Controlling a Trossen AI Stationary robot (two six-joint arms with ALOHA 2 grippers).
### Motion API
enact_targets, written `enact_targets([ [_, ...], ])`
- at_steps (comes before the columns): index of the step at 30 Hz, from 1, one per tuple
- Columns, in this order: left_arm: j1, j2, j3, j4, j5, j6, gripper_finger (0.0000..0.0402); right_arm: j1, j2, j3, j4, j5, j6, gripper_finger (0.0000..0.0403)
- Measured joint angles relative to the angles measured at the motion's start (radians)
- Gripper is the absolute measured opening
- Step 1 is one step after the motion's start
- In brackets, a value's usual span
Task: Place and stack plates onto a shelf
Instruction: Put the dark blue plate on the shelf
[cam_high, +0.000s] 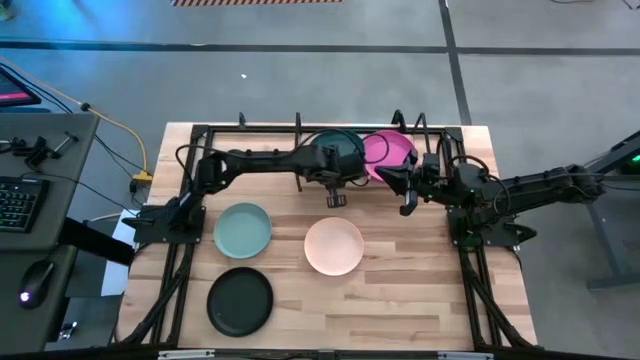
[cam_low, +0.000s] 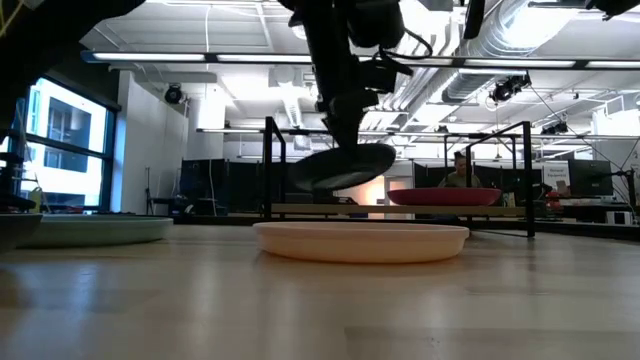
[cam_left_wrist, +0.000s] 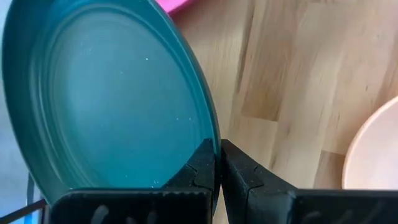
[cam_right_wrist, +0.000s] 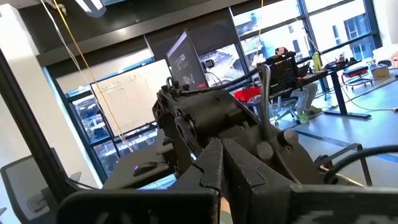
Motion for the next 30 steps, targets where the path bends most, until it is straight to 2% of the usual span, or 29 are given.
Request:
enact_targets([
  [13, 0.007, 0.034, -0.001, -0.031, 0.007, 0.008, 0.0004, 0.0, 0.0, 0.0, -0.02, 0.009, 0.003, 0.0],
  [30, 0.037, 0.034, -0.001, -0.031, 0.03, -0.016, 0.0072, 0.0, 0.0, 0.0, -0.027, 0.01, 0.01, 0.0],
])
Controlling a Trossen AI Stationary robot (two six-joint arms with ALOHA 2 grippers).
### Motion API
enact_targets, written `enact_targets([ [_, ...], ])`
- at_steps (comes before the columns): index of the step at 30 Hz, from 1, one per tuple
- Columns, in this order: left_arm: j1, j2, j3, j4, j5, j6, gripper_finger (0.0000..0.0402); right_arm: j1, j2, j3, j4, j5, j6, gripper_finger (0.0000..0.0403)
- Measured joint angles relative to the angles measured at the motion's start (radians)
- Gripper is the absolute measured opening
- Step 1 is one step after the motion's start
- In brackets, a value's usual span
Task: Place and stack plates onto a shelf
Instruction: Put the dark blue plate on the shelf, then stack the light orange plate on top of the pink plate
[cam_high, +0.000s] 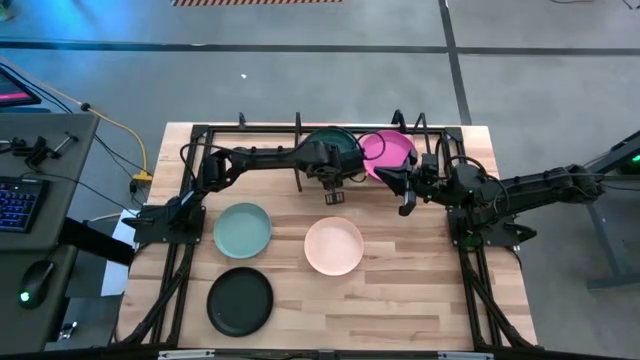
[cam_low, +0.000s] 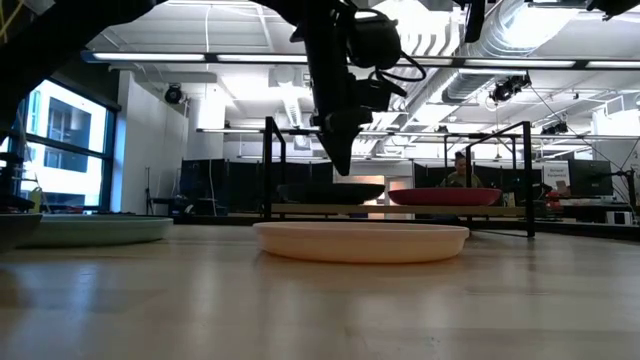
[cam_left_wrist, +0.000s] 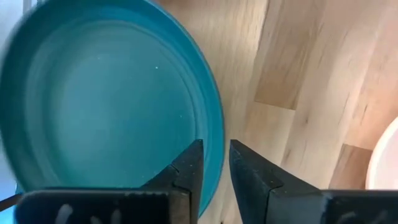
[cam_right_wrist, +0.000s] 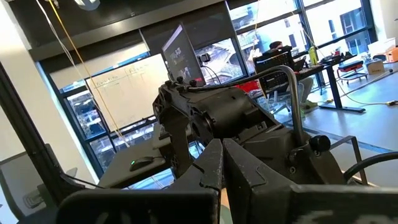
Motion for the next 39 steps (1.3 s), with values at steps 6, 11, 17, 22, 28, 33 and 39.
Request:
enact_targets([
  [6, 0.0, -0.011, 0.053, -0.054, 0.029, -0.012, 0.0109, 0.0, 0.0, 0.0, 0.0, 0.0, 0.001, 0.0],
  [11, 0.007, -0.057, 0.166, -0.136, 0.182, -0.101, 0.0135, 0.0, 0.0, 0.0, 0.013, 0.0, 0.001, 0.0],
  [17, -0.011, -0.25, 0.123, -0.017, 0.294, -0.215, 0.0143, 0.0, 0.0, 0.0, 0.02, 0.0, -0.007, 0.0],
  [22, -0.068, -0.484, -0.09, 0.199, 0.297, -0.254, 0.0141, 0.0, 0.0, 0.0, 0.02, -0.038, 0.003, 0.0],
  [28, -0.167, -0.814, -0.582, 0.667, 0.284, -0.354, 0.0141, 0.0, 0.0, 0.0, 0.011, -0.085, 0.037, 0.0],
  [33, -0.248, -1.057, -0.971, 1.089, 0.243, -0.455, 0.0141, 0.0, 0.0, 0.0, 0.008, -0.09, 0.037, 0.0],
  [39, -0.299, -1.233, -1.172, 1.205, 0.071, -0.497, 0.0141, 0.0, 0.0, 0.0, 0.006, -0.09, 0.038, 0.0],
])
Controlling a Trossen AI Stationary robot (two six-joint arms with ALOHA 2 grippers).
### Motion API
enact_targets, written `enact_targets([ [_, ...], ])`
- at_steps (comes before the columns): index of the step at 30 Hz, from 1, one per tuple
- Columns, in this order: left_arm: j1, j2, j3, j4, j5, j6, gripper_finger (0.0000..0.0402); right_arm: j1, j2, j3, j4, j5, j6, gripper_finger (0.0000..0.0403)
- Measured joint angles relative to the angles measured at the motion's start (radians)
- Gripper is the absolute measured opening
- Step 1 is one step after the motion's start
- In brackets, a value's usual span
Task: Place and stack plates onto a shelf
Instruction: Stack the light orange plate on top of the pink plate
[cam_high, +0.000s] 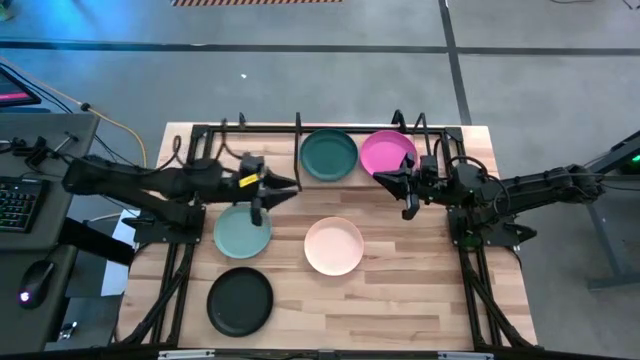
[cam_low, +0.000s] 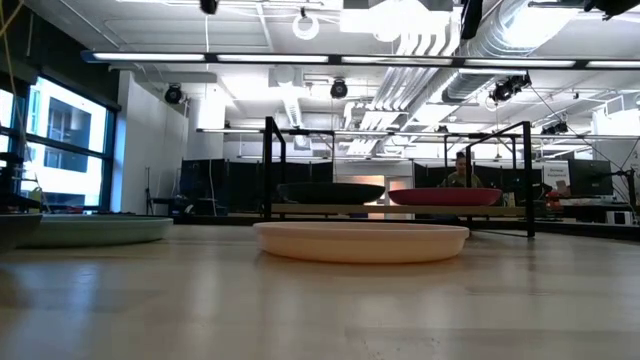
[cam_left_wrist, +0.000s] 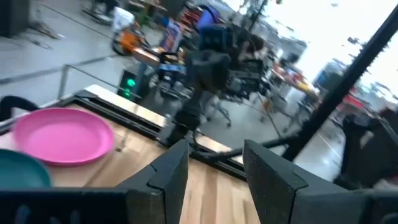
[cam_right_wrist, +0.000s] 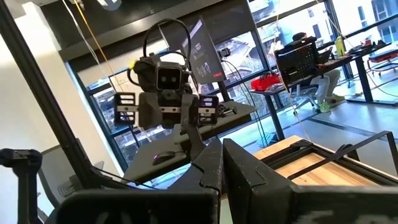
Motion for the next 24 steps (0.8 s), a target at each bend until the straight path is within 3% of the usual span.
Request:
enact_targets([
  [6, -0.004, -0.052, -0.02, -0.084, -0.011, -0.005, 0.0141, 0.0, 0.0, 0.0, 0.0, 0.0, 0.005, 0.0],
  [14, -0.004, -0.05, -0.021, -0.38, 0.084, -0.142, 0.0141, 0.0, 0.0, 0.0, -0.017, 0.0, 0.031, 0.0],
  [19, -0.017, -0.035, -0.021, -0.516, 0.124, -0.199, 0.0141, 0.006, 0.007, 0.0, -0.179, -0.012, 0.19, 0.0001],
  [24, -0.03, -0.035, -0.021, -0.477, 0.124, -0.189, 0.0141, 0.05, 0.068, 0.0, -0.349, -0.082, 0.401, 0.0028],
])
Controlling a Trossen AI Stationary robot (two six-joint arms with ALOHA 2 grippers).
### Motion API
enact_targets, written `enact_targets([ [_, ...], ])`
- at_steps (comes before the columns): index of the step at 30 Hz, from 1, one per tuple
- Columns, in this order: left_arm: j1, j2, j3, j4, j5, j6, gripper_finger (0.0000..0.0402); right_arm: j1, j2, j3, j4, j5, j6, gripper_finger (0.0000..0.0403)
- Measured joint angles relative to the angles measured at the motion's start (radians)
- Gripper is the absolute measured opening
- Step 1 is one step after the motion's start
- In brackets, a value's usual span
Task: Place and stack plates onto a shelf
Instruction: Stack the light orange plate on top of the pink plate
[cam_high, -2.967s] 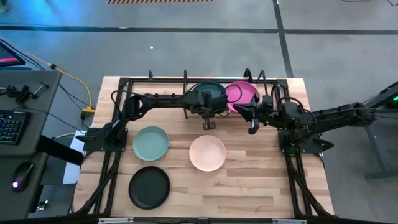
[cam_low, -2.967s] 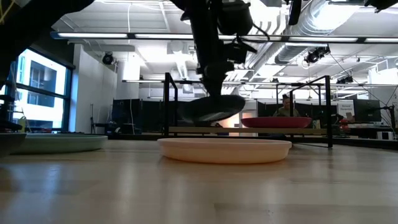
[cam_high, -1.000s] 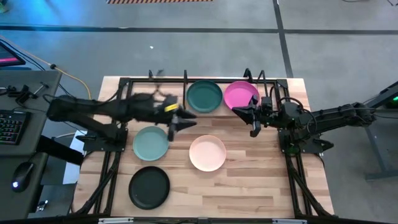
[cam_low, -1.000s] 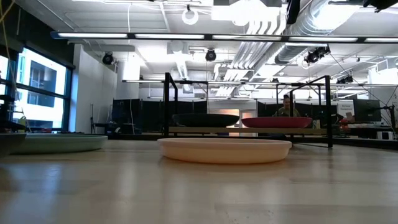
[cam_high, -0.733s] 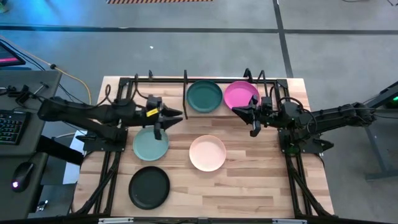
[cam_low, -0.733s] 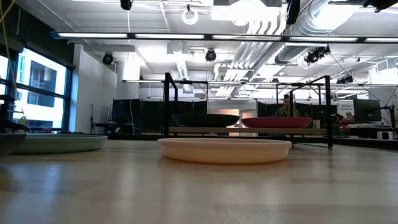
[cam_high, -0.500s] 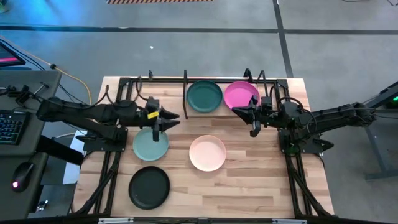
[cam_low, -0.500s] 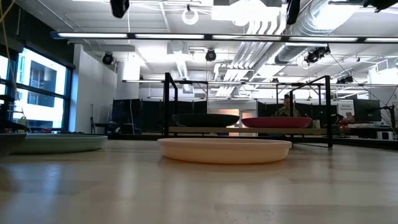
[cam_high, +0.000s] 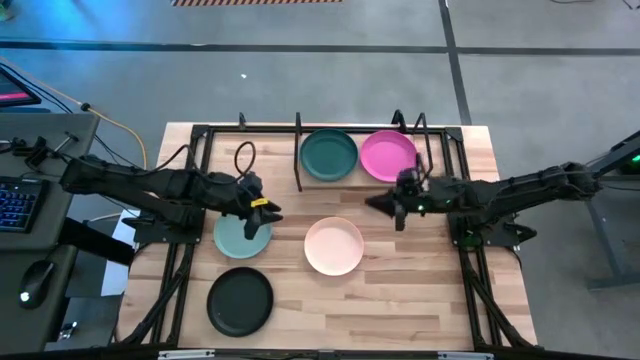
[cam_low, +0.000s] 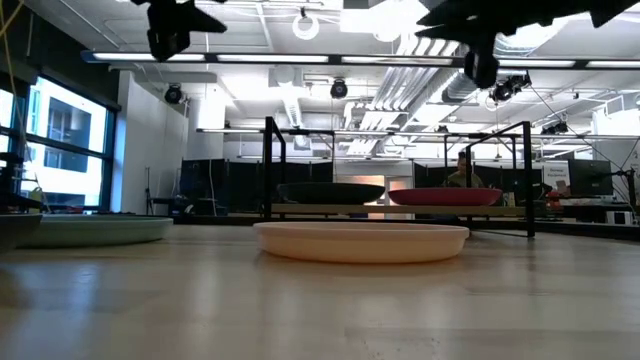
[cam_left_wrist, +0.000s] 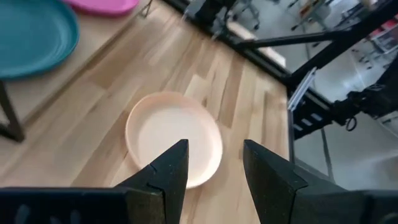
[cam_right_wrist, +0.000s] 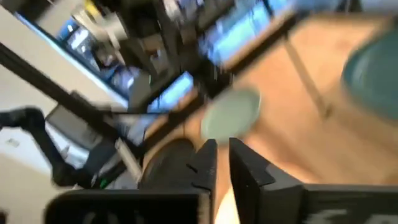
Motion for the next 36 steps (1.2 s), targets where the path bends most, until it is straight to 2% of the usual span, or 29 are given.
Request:
enact_targets([
  [4, 0.001, -0.003, 0.0, 0.043, -0.002, 0.029, 0.0141, 0.042, 0.11, 0.017, -0.053, -0.091, 0.102, 0.0085],
  [7, 0.002, -0.003, 0.0, 0.042, -0.013, 0.031, 0.0141, 0.068, 0.218, 0.101, -0.194, -0.126, 0.113, 0.013],
  [10, 0.003, -0.003, 0.0, 0.042, -0.02, 0.032, 0.0141, 0.075, 0.332, 0.215, -0.384, -0.122, 0.048, 0.0167],
  [13, 0.002, -0.003, 0.0, 0.042, -0.02, 0.032, 0.0141, 0.071, 0.439, 0.326, -0.562, -0.074, 0.008, 0.019],
  [16, 0.002, -0.003, 0.0, 0.042, -0.02, 0.025, 0.0141, 0.046, 0.539, 0.415, -0.708, -0.066, 0.025, 0.0198],
  [20, 0.002, -0.003, 0.0, 0.042, -0.021, 0.025, 0.0141, -0.002, 0.662, 0.495, -0.819, -0.072, 0.12, 0.0199],
  [27, 0.002, -0.003, 0.0, 0.042, -0.021, 0.025, 0.0141, -0.074, 0.809, 0.518, -0.796, -0.183, 0.164, 0.0199],
  [33, 0.002, -0.003, 0.0, 0.042, -0.021, 0.022, 0.0141, -0.09, 0.865, 0.517, -0.795, -0.189, 0.165, 0.0196],
  [36, 0.002, -0.003, 0.0, 0.042, -0.021, 0.022, 0.0141, -0.086, 0.872, 0.517, -0.798, -0.177, 0.165, 0.0179],
])
